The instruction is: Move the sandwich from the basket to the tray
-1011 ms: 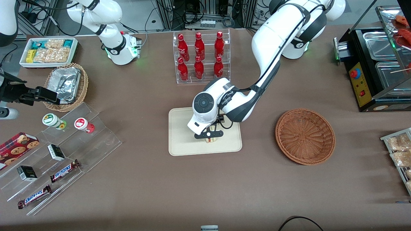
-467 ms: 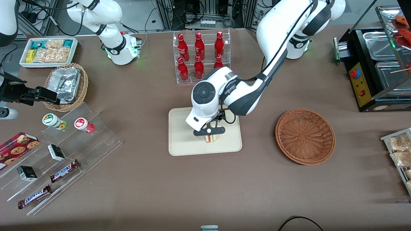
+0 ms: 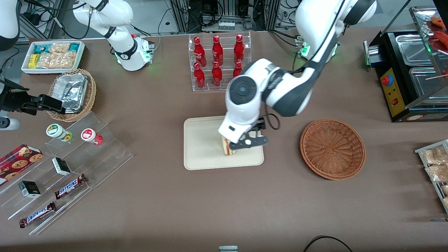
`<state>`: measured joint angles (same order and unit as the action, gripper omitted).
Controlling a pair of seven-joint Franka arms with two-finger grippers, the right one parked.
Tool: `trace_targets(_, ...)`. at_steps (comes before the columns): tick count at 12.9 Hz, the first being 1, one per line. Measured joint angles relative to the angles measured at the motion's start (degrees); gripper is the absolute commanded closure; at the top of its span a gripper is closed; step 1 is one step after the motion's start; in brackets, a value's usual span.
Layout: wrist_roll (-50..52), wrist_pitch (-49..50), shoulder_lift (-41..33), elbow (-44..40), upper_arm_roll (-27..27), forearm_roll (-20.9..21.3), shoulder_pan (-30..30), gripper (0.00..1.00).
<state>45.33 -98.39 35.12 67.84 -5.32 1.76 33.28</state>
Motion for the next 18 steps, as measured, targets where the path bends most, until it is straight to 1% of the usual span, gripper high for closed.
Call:
trace_targets(2, -9.51, 0.14, -3.92, 4.48, 6.55, -5.49, -0.17, 0.0)
trace_targets(3, -13.33, 0.16, -6.18, 6.99, 9.48, -7.14, -0.36, 0.0)
trace_targets(7, -25.28, 0.3, -13.06, 14.49, 19.32, -11.65, -0.59, 0.0)
trace_targets(10, -33.25, 2.35, -15.31, 16.07, 25.1, -14.0, -0.59, 0.0)
trace_targets(13, -40.18, 6.59, -17.77, 16.05, 29.04, -14.63, -0.58, 0.0)
trace_targets(15, -41.24, 8.5, -20.0, 16.04, 30.67, -14.48, -0.51, 0.0)
trace_targets(18, -41.73, 10.45, -22.59, 16.04, 32.2, -11.65, -0.49, 0.0)
